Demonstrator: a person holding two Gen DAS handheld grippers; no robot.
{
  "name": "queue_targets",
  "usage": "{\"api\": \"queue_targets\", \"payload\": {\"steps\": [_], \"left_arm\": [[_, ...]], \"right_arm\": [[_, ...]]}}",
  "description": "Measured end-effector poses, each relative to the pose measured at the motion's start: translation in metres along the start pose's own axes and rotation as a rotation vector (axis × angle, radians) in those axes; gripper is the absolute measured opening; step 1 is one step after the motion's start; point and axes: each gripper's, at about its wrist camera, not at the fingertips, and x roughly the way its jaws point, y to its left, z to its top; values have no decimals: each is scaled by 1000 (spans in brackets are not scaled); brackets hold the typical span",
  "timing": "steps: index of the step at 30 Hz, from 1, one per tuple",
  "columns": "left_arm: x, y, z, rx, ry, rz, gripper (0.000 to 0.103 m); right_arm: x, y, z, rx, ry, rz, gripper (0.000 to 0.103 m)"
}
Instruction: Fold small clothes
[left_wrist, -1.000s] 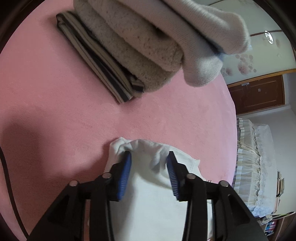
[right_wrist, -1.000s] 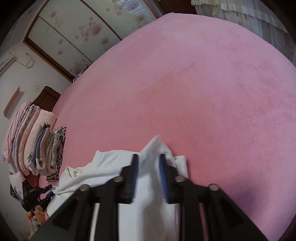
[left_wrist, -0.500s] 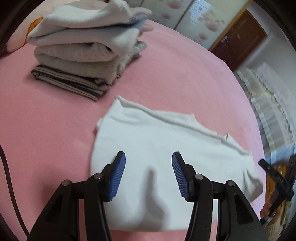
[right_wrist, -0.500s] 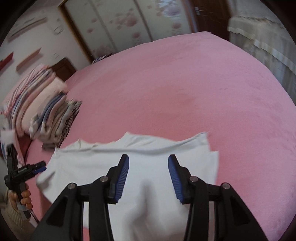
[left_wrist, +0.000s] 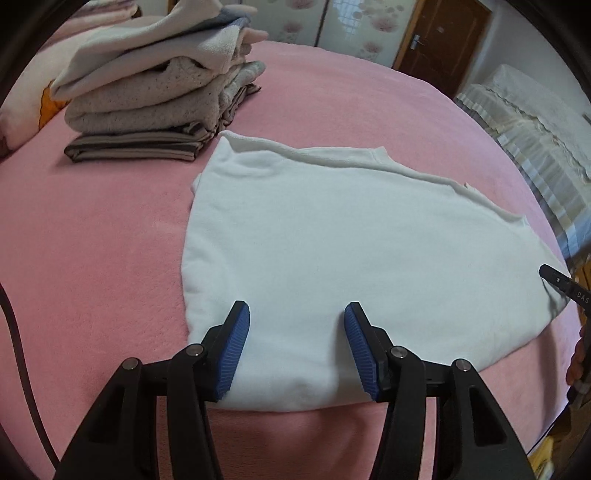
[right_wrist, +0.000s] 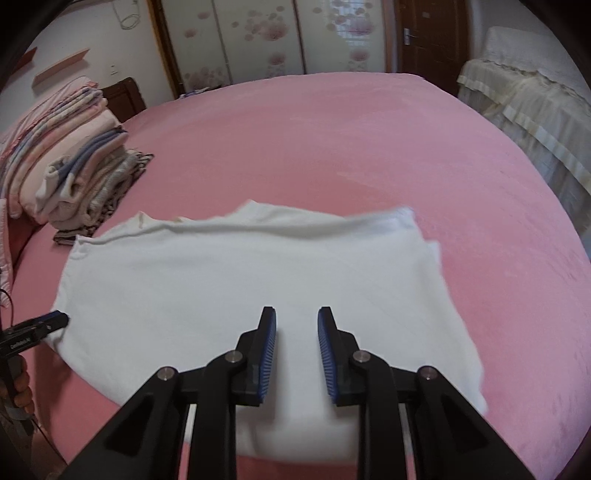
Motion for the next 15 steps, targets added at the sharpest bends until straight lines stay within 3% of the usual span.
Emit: {"api": "queue_targets", "payload": {"steps": [2,8,15], "left_arm": [[1,0,-4,26,-13,-9,52],[1,15,-5,23,-37,-59,52],[-6,12,0,27,-12,-18,52]], "right_arm": [[2,-18,-13,26,22,-21,15],[-2,-43,-28,100,35,-19,8],[-2,-37,-22,101,58,-69,5]]}}
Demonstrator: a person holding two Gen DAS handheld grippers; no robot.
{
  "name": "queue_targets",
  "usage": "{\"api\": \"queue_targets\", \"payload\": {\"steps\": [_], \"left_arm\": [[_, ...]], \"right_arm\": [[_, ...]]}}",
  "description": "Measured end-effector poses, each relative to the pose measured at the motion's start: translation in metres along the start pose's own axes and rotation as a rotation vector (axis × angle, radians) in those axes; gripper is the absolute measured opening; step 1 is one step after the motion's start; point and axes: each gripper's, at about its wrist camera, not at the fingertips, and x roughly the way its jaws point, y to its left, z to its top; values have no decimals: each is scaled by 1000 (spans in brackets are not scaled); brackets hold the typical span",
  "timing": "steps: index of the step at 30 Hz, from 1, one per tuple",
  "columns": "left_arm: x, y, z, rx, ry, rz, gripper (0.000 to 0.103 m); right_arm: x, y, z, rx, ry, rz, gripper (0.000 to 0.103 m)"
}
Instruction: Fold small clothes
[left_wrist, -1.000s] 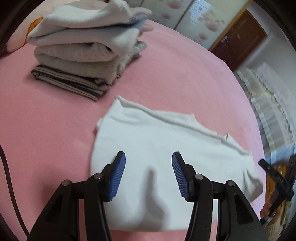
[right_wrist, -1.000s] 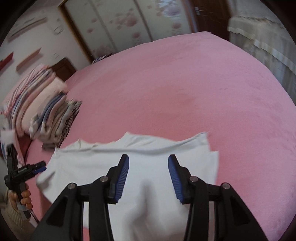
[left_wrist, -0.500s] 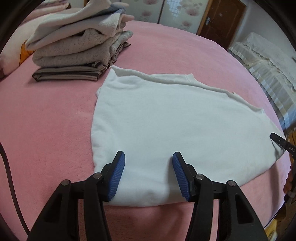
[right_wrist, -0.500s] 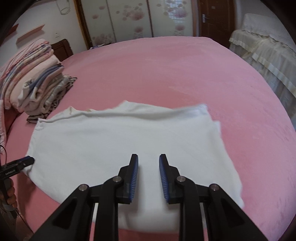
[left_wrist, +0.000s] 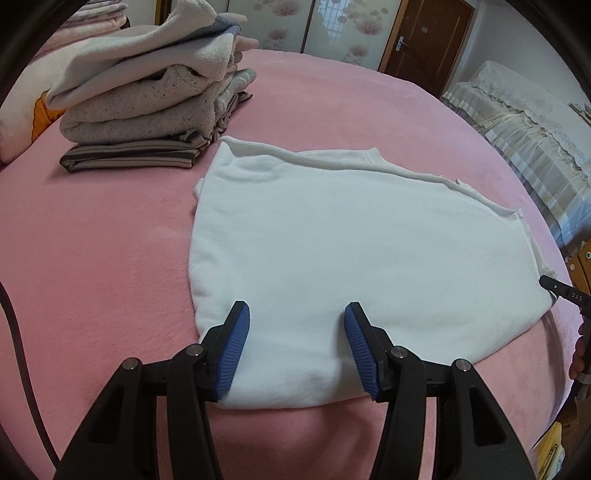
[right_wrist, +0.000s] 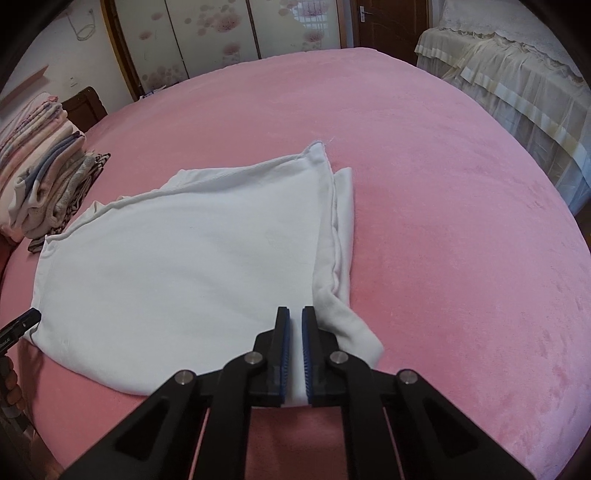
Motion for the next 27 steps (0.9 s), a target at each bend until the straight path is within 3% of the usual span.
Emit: {"api": "queue_targets", "payload": {"steps": [2,5,9,13,18,21,27], "left_arm": [[-7,-3,4,-15,11,13,53],[-23,-12,18,-28,-17,18,66],[-29,-40,49,17,-70,17,70],[-6,-74,82,57,-75,44,70],[37,-90,108,-3,-19,4,70],[63,-89,114,-32,28,8,69],[87,-65,120,-37,62,83,69]], "right_arm": [[-6,8,3,-9,-10,-16,6],[-22,23,10,-24,-42,38,8],[-28,63,32,-98,-72,102,8],[-10,114,57,-157,-47,208,8],[31,170,83,-186,18,304,8],[56,185,89,-181,66,318,8],[80,164,96,-195,92,209,8]]}}
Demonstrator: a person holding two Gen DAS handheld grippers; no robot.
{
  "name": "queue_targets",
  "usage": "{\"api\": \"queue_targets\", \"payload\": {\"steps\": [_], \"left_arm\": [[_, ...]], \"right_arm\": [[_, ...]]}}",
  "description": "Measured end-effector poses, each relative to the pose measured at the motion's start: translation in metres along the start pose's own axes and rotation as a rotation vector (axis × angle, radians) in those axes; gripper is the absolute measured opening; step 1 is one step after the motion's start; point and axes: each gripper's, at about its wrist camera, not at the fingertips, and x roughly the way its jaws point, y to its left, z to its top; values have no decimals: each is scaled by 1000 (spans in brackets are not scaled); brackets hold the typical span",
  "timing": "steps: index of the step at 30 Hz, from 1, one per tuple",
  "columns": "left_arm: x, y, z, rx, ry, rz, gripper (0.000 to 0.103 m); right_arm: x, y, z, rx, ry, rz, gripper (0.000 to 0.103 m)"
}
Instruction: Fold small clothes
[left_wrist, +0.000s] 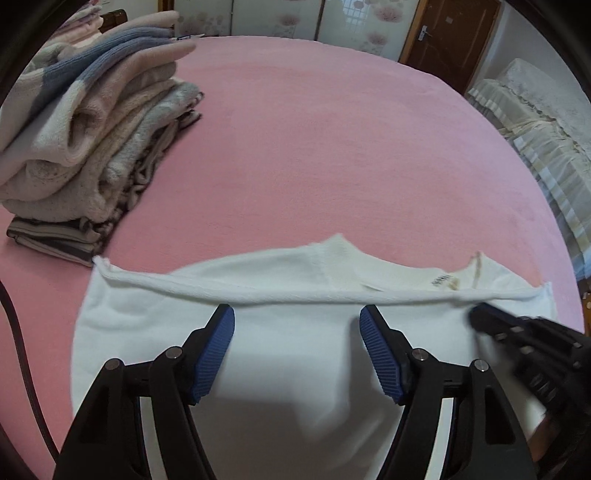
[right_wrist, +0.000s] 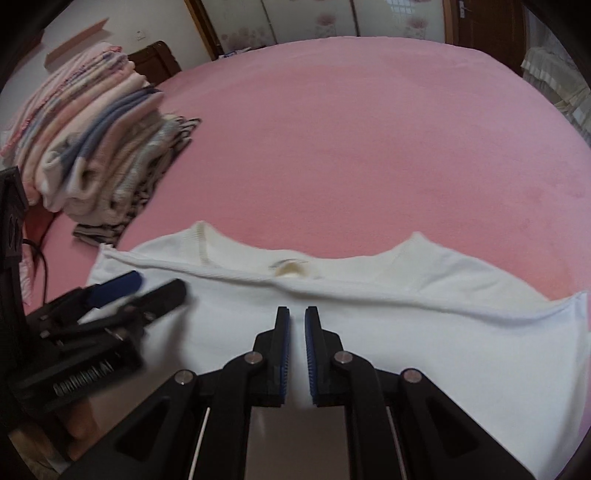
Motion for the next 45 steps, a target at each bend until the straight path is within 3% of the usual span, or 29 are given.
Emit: {"api": "queue_targets", "payload": {"steps": [4,7,11,15,22,33,45], "left_arm": [[2,37,4,0,-9,79,69],[1,67,3,-39,-17,97,69],[-3,92,-6,-72,-45,40,61],[-4,84,-14,-12,-86,82,61],[-24,80,-16,-4,-94,113,62],[-102,56,-42,51,-124,153,88],[-161,27,-62,18,-134,39,91]], "right_arm": [[-13,-59,-6,56,-11,-105,8],[-28,-115,-19,140,-31,-164,8],[-53,-176,-45,262,-90,-138,0],[-64,-194,-65,288,-124,-118,0],[-74,-172,-62,216,-128,-182,0],[-131,-90,-66,73,-197,-116,3],[-167,2,-85,-20,-247,-15,5]]}}
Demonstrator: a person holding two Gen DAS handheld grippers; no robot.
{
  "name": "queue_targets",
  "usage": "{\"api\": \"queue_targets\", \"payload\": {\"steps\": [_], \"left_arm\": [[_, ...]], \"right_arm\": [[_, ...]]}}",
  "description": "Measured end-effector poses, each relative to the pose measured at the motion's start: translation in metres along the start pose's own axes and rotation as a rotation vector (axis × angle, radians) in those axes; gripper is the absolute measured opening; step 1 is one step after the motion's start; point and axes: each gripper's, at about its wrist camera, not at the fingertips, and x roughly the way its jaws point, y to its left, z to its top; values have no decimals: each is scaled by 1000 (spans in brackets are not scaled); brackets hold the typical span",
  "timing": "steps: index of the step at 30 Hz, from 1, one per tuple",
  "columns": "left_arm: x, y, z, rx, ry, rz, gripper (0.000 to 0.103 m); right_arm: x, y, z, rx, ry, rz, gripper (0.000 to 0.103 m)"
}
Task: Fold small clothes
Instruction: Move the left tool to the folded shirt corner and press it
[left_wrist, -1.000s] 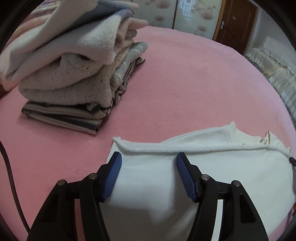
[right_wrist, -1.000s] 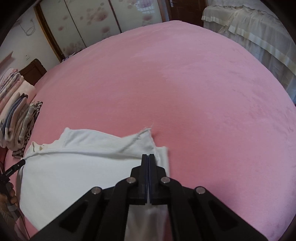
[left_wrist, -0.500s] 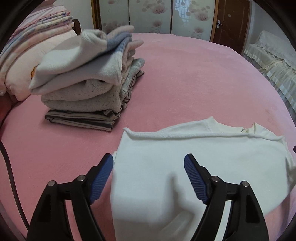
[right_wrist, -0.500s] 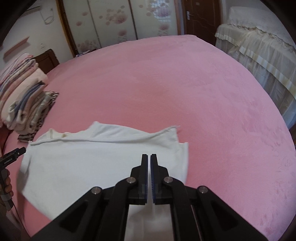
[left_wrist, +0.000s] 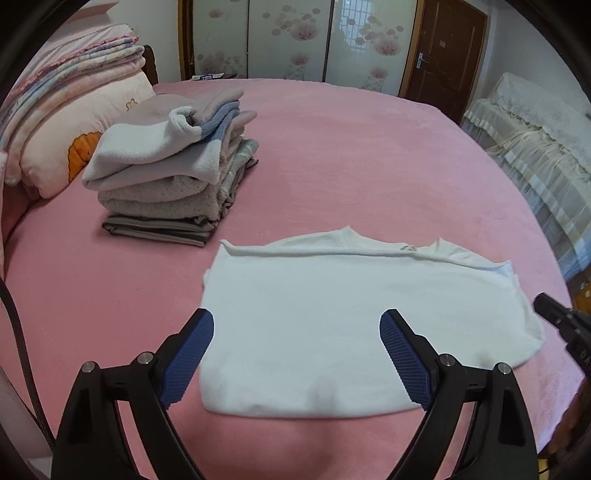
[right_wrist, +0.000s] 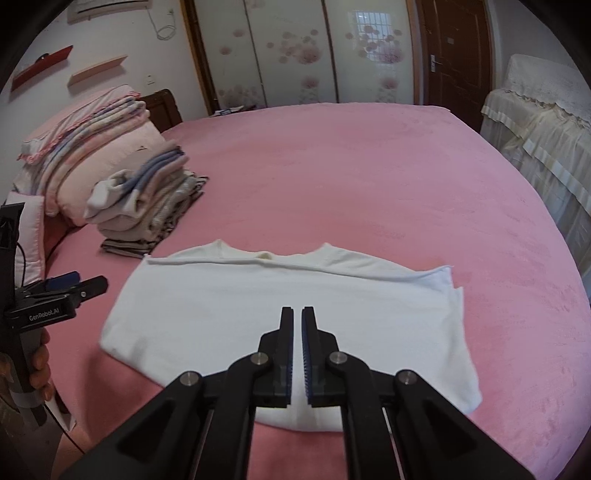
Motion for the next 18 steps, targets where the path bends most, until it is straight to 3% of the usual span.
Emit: {"api": "queue_targets", "payload": {"steps": [12,18], "left_arm": [[-28,-13,-37,-31,-22,-34,91],[-21,-16,-57,-9,-33,0,91]], "right_arm": [[-10,34,-18,12,-17,60,5],[0,43,-28,5,6,74,6]]}}
